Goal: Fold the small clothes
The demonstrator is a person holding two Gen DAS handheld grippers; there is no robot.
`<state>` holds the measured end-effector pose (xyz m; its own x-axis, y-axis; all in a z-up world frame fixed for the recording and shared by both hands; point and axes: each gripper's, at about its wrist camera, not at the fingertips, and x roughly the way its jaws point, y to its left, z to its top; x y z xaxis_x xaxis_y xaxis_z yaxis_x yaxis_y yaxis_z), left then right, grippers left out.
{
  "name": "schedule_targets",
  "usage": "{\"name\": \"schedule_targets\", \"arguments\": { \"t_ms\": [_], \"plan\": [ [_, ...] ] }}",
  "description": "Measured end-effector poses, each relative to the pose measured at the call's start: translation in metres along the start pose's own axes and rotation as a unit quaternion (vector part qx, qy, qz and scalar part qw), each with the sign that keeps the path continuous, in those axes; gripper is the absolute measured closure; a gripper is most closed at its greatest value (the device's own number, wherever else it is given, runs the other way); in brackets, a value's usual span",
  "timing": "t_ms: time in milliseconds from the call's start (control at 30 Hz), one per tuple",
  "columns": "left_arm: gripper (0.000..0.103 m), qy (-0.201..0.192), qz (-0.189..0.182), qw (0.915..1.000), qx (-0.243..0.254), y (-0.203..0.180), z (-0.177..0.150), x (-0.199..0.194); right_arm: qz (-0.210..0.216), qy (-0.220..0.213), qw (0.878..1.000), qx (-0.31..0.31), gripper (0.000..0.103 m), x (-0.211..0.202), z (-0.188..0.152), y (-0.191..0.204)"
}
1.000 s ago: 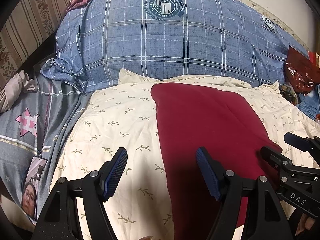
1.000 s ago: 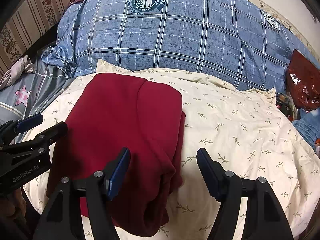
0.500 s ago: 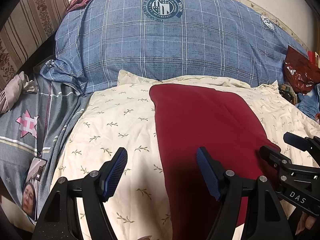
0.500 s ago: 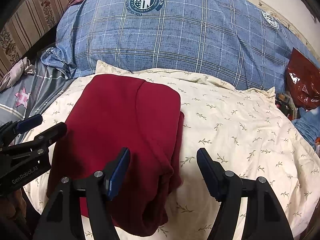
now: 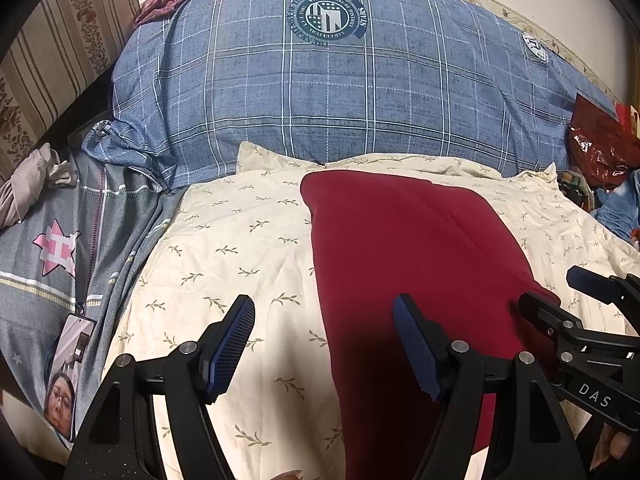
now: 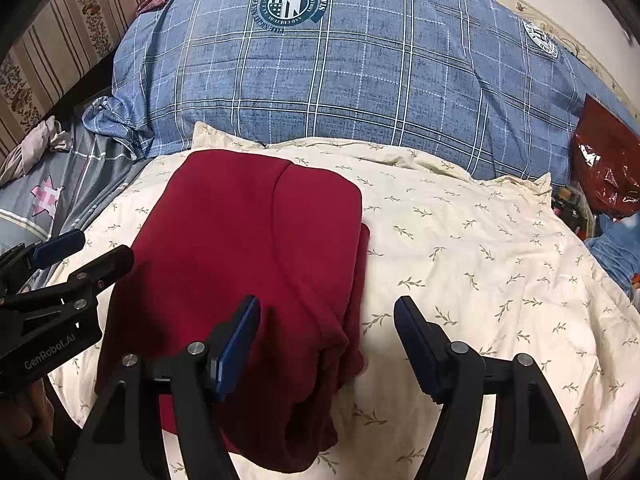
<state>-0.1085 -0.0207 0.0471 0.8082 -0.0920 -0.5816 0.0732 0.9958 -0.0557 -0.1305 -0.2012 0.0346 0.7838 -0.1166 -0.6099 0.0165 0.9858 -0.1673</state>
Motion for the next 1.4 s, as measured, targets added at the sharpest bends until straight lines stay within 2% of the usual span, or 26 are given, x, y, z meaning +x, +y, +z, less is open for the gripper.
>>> {"name": "schedule_targets", "arguments": {
  "t_ms": [1000, 1400],
  "plan": [
    [0.032, -0.002, 0.002, 1.0, 0.002, -0.001, -0.001, -0.002, -0.002, 0.0, 1.0, 0.001, 0.031, -0.003, 0.0, 0.002],
    [0.032, 0.009, 0.001, 0.9999, -0.006, 0.004, 0.001, 0.012, 0.005, 0.004, 1.0, 0.012, 0.031, 0.001, 0.002, -0.007]
  ]
}}
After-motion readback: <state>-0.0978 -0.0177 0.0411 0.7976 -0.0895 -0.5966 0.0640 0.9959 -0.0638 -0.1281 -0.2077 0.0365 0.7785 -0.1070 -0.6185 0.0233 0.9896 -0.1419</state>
